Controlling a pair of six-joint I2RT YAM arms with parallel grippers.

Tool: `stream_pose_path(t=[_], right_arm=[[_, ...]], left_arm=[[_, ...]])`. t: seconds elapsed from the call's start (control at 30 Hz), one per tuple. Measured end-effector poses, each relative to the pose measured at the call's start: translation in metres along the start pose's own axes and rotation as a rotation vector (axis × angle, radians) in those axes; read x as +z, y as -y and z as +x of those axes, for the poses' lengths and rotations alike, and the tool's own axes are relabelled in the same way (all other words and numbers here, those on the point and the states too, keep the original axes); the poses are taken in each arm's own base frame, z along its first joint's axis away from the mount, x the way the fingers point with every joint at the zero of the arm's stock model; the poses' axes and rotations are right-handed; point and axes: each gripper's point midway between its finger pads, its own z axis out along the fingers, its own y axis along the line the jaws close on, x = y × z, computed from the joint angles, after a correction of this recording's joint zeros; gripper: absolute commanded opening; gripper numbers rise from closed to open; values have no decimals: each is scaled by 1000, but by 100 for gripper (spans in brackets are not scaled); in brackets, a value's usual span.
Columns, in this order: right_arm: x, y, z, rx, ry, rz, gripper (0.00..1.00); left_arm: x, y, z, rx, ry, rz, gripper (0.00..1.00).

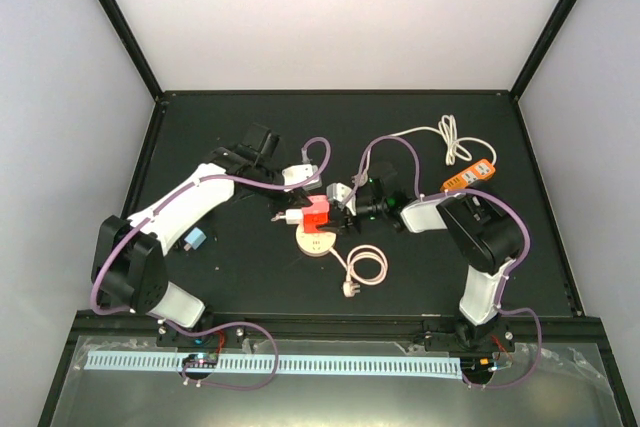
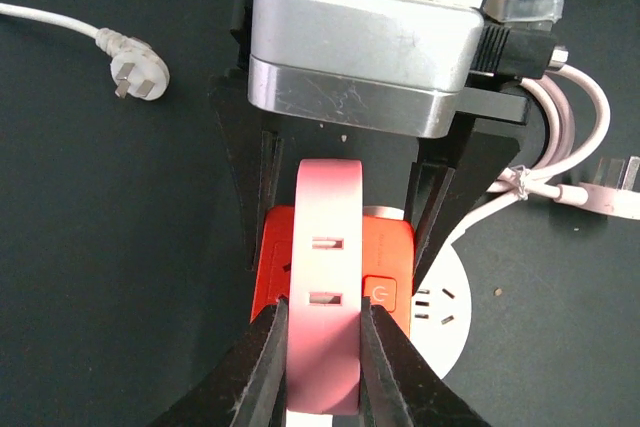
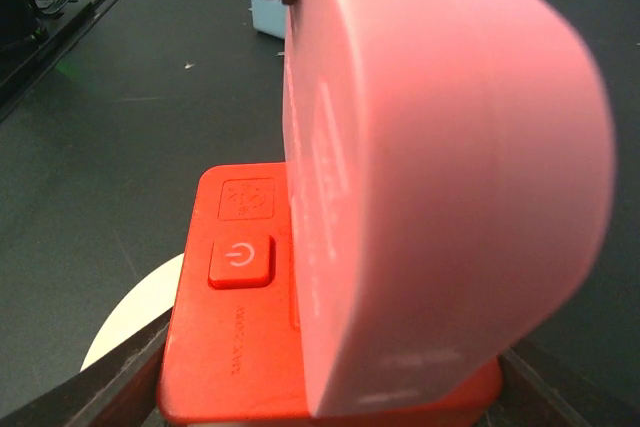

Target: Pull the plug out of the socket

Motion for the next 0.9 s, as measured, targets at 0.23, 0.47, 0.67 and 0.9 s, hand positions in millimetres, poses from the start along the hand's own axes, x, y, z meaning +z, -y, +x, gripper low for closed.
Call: stream_pose_path(t=[0.23, 0.47, 0.67, 0.9], right_arm=[[5, 1, 6, 10, -32, 4, 11], [6, 4, 7, 21, -38, 3, 40], [6, 4, 7, 28, -38, 4, 68], [-1, 4, -8, 67, -29, 27, 76]], left_arm=[[-6, 2, -3, 6, 11, -5, 2], [-20, 6, -8, 14, 30, -23, 2], [-22, 4, -6, 0, 35, -21, 2], [-35, 9, -14, -12, 76, -25, 2]])
